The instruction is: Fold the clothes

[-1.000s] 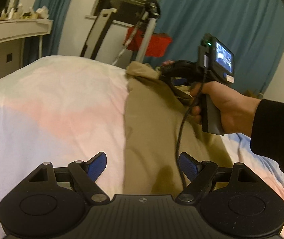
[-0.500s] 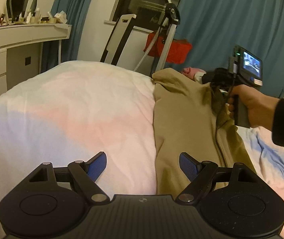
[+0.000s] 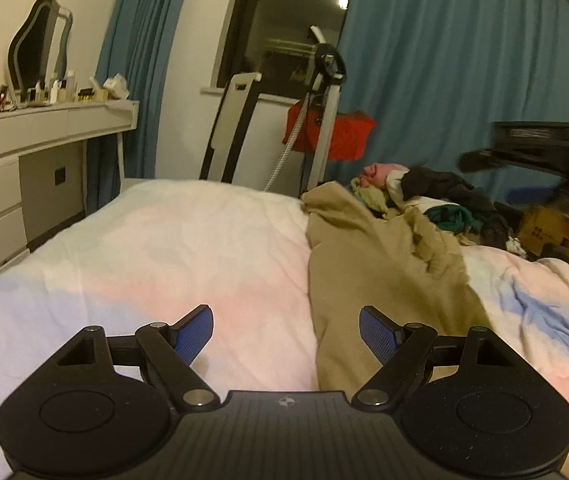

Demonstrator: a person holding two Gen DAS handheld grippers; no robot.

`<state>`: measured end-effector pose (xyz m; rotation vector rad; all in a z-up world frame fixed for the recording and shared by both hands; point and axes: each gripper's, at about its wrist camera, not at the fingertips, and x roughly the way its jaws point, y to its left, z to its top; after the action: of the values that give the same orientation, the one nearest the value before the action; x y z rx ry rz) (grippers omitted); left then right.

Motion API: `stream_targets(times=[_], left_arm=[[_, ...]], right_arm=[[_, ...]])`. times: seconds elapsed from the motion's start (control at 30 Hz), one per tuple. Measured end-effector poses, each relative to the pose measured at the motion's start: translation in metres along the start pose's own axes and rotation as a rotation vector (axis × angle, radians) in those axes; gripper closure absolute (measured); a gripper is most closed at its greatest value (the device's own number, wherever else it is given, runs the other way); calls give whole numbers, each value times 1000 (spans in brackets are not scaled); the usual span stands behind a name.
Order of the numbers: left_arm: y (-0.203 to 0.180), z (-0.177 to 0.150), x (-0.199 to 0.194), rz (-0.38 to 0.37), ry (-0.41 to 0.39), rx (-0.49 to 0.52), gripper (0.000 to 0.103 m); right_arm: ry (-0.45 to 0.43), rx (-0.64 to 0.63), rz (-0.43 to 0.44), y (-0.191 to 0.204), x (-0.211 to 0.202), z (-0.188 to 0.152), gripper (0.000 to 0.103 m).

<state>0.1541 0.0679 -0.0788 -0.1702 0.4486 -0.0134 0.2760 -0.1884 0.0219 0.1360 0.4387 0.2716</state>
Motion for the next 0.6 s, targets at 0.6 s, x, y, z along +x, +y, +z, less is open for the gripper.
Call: stream_targets(times=[0.6], left_arm=[[40, -59, -44, -139, 588, -362, 40]], right_arm=[[446, 823, 23, -73, -165, -213, 17]])
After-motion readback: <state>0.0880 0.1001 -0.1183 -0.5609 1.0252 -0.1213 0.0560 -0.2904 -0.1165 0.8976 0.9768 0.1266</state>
